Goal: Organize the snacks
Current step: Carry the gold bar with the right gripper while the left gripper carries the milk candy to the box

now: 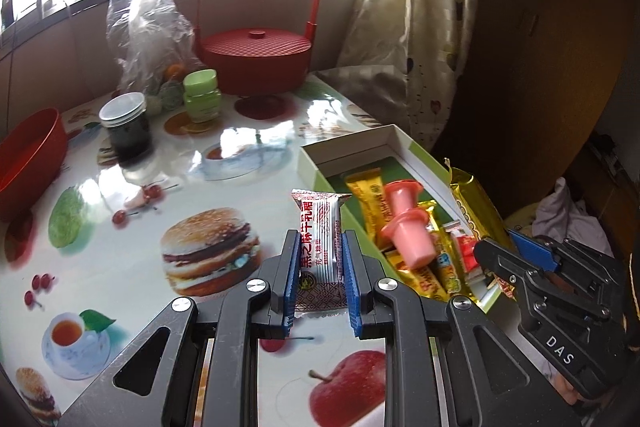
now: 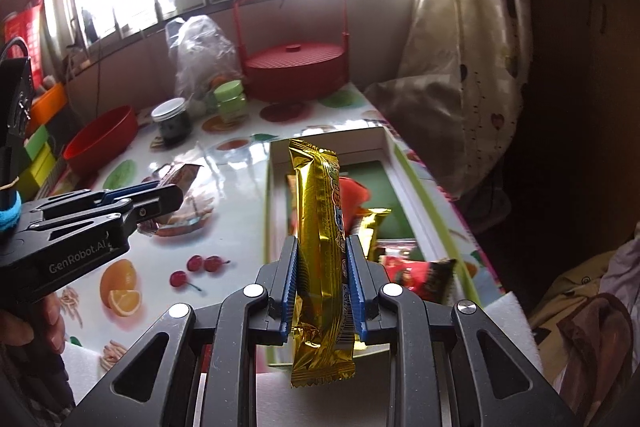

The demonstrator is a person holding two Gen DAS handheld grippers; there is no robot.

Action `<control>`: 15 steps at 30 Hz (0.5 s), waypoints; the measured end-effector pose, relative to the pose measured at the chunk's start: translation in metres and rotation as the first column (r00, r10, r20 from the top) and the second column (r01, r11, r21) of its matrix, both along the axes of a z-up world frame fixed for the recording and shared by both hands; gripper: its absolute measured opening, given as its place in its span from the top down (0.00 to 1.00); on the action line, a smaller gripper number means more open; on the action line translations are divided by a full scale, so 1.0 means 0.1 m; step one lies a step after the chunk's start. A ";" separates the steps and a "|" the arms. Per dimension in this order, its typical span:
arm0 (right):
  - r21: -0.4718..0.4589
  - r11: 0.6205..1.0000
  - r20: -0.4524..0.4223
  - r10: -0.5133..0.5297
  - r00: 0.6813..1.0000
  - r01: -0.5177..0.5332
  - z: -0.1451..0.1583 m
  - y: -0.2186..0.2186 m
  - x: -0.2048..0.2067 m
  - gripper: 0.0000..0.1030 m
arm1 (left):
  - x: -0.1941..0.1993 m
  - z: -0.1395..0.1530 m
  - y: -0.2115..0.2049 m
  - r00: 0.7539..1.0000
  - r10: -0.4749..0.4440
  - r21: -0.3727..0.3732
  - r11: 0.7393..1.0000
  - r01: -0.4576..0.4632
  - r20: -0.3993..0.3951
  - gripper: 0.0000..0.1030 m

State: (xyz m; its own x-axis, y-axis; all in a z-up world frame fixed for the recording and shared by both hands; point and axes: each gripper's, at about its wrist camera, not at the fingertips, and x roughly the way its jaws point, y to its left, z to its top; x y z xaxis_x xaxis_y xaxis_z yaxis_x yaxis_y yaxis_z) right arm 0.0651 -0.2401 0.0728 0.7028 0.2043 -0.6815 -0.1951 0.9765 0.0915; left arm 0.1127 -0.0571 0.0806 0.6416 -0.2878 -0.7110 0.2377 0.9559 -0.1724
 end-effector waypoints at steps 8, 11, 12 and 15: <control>0.000 0.999 -0.014 -0.051 0.999 0.051 -0.06 -0.24 0.00 0.79 | 0.07 -0.04 -0.19 0.999 -0.044 -0.007 0.999 0.044 -0.015 0.79; -0.004 0.997 -0.022 -0.074 0.997 0.074 -0.09 -0.32 0.01 0.79 | 0.12 -0.05 -0.27 0.998 -0.064 -0.013 0.998 0.063 -0.022 0.79; -0.005 0.997 -0.024 -0.083 0.996 0.083 -0.10 -0.36 0.01 0.79 | 0.13 -0.05 -0.30 0.997 -0.068 -0.013 0.998 0.067 -0.024 0.79; -0.004 0.995 -0.027 -0.100 0.995 0.099 -0.11 -0.42 0.02 0.79 | 0.18 -0.06 -0.36 0.997 -0.078 -0.018 0.997 0.077 -0.028 0.79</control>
